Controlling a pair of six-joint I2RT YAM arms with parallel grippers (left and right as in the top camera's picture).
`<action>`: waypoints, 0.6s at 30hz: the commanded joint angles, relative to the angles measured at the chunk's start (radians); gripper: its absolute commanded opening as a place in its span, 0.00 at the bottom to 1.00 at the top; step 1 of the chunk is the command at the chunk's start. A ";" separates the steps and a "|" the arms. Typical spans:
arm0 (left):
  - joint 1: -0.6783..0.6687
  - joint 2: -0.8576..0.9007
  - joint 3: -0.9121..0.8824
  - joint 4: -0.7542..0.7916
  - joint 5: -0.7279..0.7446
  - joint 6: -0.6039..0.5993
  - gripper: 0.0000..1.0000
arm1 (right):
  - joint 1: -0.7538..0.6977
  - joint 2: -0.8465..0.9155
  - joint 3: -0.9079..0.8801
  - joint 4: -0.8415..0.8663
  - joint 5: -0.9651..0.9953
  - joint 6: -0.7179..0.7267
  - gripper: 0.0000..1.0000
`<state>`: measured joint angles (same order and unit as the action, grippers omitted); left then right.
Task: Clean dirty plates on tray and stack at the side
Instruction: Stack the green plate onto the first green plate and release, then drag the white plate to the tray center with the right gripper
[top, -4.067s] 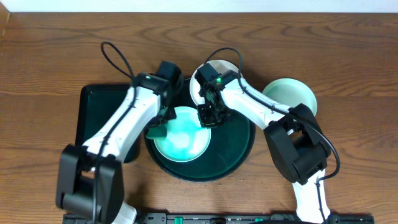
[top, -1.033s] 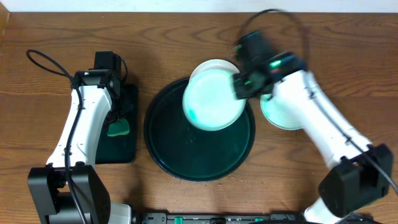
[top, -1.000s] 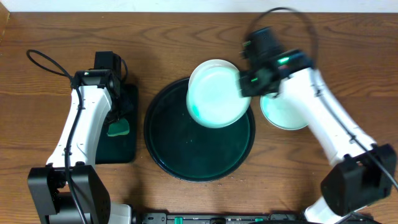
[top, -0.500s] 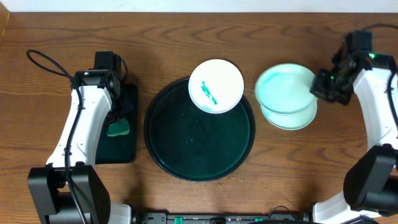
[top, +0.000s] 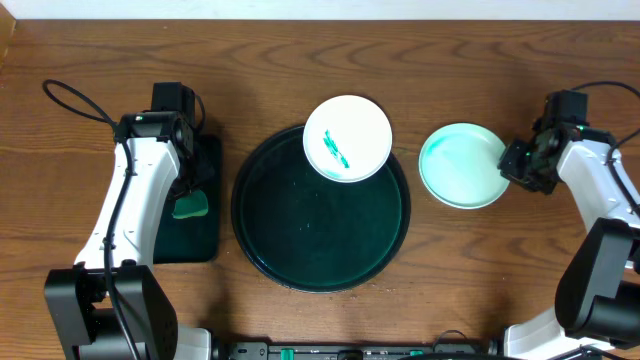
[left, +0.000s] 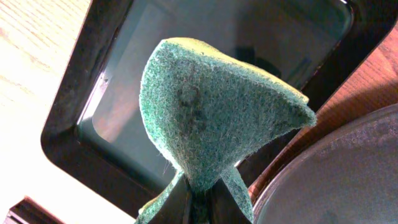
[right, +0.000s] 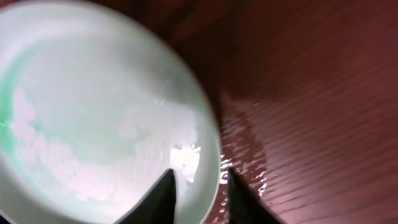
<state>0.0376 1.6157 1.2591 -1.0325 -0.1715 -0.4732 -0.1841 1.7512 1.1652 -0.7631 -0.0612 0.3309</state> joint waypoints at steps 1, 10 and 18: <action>0.003 0.006 0.005 -0.002 -0.024 0.009 0.08 | 0.053 -0.015 0.029 -0.021 -0.034 -0.050 0.30; 0.003 0.006 0.005 -0.002 -0.024 0.009 0.07 | 0.214 -0.007 0.250 -0.093 -0.095 -0.150 0.38; 0.003 0.006 0.005 0.003 -0.024 0.009 0.07 | 0.326 0.166 0.505 -0.112 -0.200 -0.299 0.44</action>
<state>0.0376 1.6161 1.2591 -1.0290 -0.1715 -0.4732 0.1131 1.8275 1.5986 -0.8612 -0.1867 0.1299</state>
